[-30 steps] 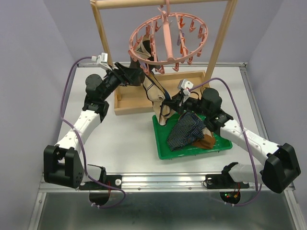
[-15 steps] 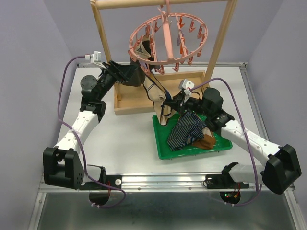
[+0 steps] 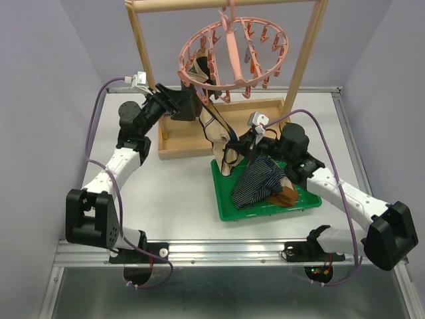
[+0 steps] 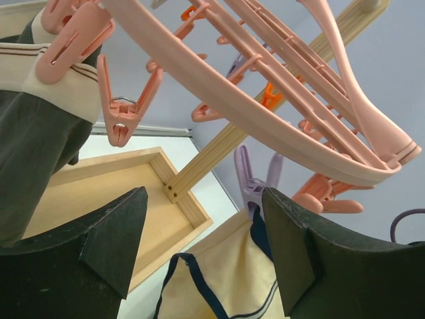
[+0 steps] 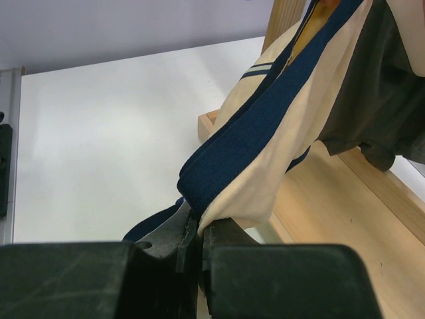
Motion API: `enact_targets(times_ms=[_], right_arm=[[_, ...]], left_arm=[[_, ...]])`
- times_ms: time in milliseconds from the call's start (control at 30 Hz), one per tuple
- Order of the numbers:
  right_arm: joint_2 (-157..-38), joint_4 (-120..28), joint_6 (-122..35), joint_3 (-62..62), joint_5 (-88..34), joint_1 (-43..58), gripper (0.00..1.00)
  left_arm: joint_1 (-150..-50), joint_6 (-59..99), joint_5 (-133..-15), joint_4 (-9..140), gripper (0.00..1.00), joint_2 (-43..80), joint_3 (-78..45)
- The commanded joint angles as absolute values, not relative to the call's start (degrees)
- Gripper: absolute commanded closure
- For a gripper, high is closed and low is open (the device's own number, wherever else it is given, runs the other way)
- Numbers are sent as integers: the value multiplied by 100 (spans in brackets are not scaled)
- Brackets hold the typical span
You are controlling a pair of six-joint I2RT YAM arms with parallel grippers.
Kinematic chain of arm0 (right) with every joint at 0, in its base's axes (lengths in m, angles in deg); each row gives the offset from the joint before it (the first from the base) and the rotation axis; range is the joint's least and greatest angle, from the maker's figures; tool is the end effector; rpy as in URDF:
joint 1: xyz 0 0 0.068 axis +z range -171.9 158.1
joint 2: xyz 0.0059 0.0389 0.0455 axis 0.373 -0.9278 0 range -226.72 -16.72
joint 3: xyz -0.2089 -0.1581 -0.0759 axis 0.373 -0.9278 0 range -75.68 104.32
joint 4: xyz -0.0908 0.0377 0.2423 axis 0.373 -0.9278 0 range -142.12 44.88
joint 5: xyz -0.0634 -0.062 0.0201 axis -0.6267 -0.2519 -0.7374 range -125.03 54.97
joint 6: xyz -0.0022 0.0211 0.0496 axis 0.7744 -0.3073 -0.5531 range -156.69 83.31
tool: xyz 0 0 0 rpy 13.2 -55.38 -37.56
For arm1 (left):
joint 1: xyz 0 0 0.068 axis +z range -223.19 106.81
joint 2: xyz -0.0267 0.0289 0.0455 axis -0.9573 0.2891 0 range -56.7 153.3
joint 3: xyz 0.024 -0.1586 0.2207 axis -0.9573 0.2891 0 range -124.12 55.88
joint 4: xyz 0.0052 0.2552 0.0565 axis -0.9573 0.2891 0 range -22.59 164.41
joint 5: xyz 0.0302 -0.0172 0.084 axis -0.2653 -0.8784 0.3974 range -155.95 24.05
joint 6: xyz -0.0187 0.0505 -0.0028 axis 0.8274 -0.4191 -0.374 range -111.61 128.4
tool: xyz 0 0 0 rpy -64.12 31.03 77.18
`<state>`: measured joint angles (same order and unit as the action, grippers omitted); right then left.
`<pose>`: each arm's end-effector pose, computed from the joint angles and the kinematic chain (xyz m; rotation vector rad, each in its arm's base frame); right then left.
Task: Remove the underwear clipped to the hanger
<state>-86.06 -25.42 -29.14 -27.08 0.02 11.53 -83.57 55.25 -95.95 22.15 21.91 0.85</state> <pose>0.2228 0.1716 0.3279 -1.0092 1.3047 0.8313 0.3055 -0.0740 0.3680 0.0769 1.3321 -1.1679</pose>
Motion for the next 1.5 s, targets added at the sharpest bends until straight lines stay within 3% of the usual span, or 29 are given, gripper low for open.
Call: enact_targets(times_ms=[0, 700, 1100, 1200, 1233, 1367, 1467], right_arm=[[-8439, -2368, -3001, -2743, 153, 1132, 99], [-8518, -2341, -2992, -2690, 224, 1124, 99], [-8527, -2341, -3045, -2699, 320, 1124, 99], [-8536, -2324, -3062, -2716, 312, 1132, 99], [-8536, -2324, -3071, -2725, 312, 1124, 100], [-8536, -2315, -3071, -2742, 303, 1124, 99], [-8527, -2315, -3045, -2769, 250, 1124, 99]], left_arm=[[-8348, 5620, -9838, 1626, 20, 2301, -336], [-8479, 6200, -10691, 554, 22, 3091, -661], [-8497, 7053, -10743, -676, 30, 3444, -820], [-8497, 7228, -10796, -940, 44, 3479, -811], [-8497, 7273, -10805, -1002, 61, 3514, -811], [-8497, 7317, -10849, -1055, 94, 3514, -767], [-8497, 7116, -10805, -767, 100, 3409, -679]])
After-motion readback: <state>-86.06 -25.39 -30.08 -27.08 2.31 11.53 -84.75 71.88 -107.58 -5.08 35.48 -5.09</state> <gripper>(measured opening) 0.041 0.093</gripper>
